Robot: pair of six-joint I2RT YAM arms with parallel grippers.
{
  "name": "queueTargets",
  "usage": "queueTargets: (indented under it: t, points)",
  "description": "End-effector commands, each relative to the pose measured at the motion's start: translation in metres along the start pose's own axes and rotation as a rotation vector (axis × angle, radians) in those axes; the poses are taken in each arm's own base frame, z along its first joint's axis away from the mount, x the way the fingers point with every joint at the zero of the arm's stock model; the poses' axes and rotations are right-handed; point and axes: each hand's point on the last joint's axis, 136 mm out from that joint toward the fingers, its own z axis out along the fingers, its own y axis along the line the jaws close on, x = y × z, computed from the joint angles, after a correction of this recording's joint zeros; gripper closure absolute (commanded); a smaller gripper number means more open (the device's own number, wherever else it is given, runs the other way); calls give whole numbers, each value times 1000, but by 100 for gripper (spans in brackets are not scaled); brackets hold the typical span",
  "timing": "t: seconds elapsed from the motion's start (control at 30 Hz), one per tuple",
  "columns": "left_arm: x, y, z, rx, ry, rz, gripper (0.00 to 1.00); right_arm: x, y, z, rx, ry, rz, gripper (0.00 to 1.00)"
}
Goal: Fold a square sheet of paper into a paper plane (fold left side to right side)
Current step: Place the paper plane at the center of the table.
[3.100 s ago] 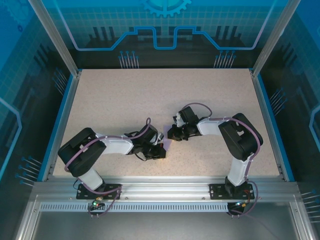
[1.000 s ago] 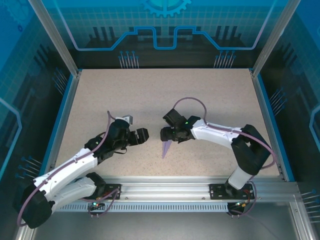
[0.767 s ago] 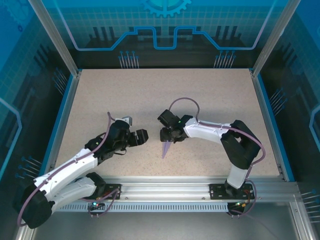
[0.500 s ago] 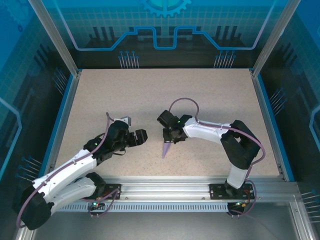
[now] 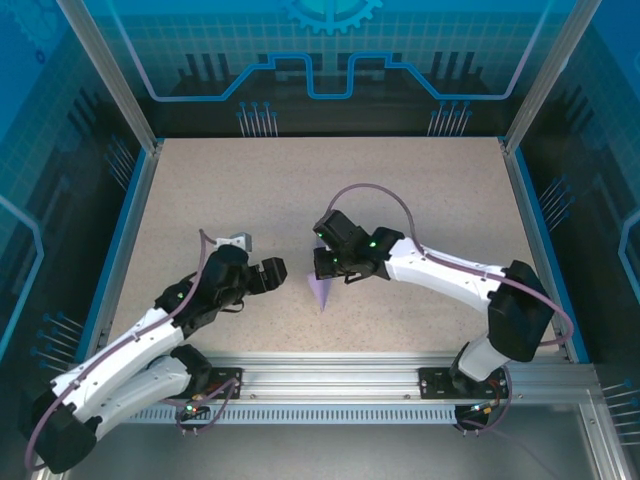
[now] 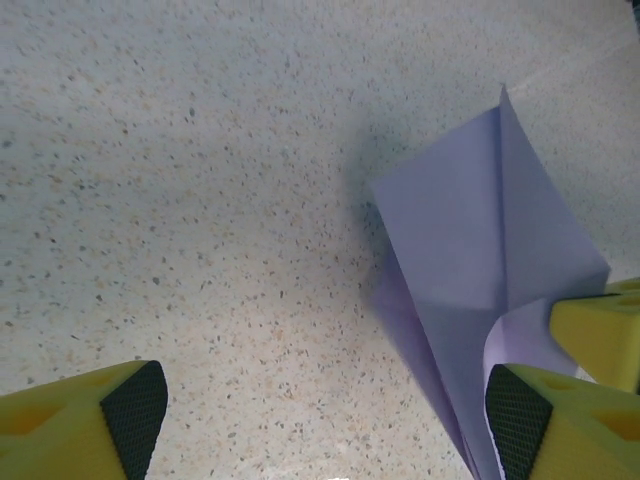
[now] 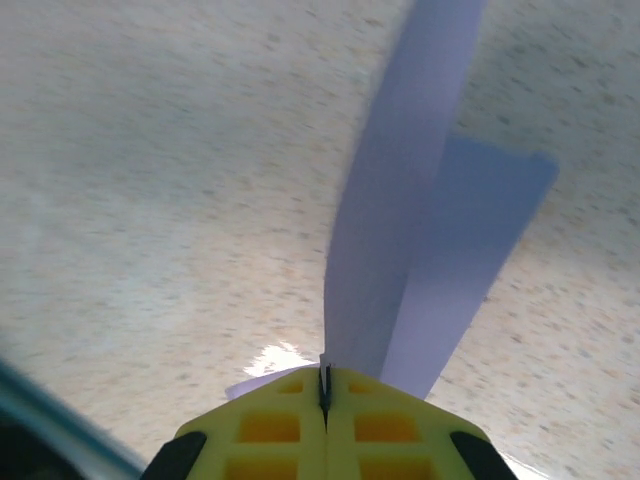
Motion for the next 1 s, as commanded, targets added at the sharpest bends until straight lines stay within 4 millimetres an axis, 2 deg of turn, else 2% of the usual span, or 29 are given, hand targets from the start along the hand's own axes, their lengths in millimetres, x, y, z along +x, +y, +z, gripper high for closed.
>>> queueTargets:
  t: [0.0, 0.07, 0.13, 0.3, 0.4, 0.6, 0.67, 0.83, 0.97]
  points:
    - [-7, 16, -10, -56, -60, -33, 13, 6, 17, 0, -136, 0, -7, 100]
    - [-10, 17, -15, -50, -84, -37, 12, 8, 17, 6, -188, -2, 23, 100]
    - [-11, 18, -17, -47, -95, -40, 10, 13, 7, 16, -208, 4, 62, 100]
    - [-8, 20, -16, -51, -85, -43, 10, 35, -43, 45, -175, 35, 168, 100]
    - [-8, 18, -15, -49, -79, -46, 9, 42, -65, 48, -154, 30, 206, 100]
    - [-8, 16, -13, -45, -71, -46, 9, 57, -105, 45, -29, 53, 222, 98]
    - [-8, 15, -12, -46, -66, -44, 8, 60, -115, 44, 2, 54, 228, 94]
    - [-8, 14, -11, -44, -61, -39, 8, 55, -117, 28, 35, 43, 200, 77]
    - [-9, 13, -11, -45, -62, -30, 7, 49, -113, 3, 131, 36, 100, 63]
